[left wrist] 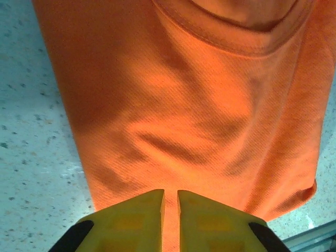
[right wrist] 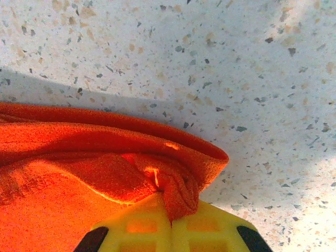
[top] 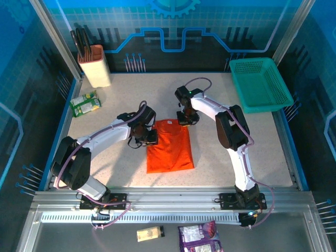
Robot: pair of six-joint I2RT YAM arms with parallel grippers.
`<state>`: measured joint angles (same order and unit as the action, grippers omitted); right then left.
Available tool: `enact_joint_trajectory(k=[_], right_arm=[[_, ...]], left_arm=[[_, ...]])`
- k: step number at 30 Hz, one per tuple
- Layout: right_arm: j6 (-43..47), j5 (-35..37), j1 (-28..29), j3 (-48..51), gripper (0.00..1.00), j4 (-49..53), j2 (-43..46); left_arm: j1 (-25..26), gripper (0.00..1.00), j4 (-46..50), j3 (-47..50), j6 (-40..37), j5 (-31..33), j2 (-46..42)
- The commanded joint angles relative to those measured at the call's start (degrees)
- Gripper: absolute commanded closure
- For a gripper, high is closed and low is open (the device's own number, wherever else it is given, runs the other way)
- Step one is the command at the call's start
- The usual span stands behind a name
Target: Fold the inside-out t-shirt
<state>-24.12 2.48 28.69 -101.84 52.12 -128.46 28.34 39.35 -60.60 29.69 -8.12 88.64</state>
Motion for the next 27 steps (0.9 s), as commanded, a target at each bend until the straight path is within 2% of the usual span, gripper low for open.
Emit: enact_joint_trajectory(k=[1,4,9,13,15,20,27], right_arm=[[1.5,-0.3,-1.0,3.4,1.0,1.8,0.1],[2.3,-0.4,-1.5,4.0,1.0,2.0,1.1],[2.8,-0.1,-1.7,4.9,1.0,2.0,2.2],[3.0,-0.2,-1.8,5.1,1.0,2.3,2.7],[3.1,-0.2,-1.7,5.2,1.0,2.4,2.9],[2.9,0.5,-1.7,5.3,1.0,2.9,3.6],[3.1,1.3,-1.6,4.2,1.0,4.2,3.6]], left_arm=[[-3.6,0.75,1.2,-1.8,-2.2,2.9,-0.1],[-7.3,0.7,0.7,-5.0,-3.8,3.9,3.3],[-11.9,0.64,-0.3,-12.3,-6.4,0.4,11.3],[-12.0,0.63,1.4,-19.4,-8.6,-0.2,18.1],[-12.0,0.64,1.7,-21.8,-9.0,1.5,21.1],[-11.9,0.66,1.5,-24.5,-8.8,4.6,26.0],[-11.0,0.66,1.3,-23.8,-8.5,5.3,27.6]])
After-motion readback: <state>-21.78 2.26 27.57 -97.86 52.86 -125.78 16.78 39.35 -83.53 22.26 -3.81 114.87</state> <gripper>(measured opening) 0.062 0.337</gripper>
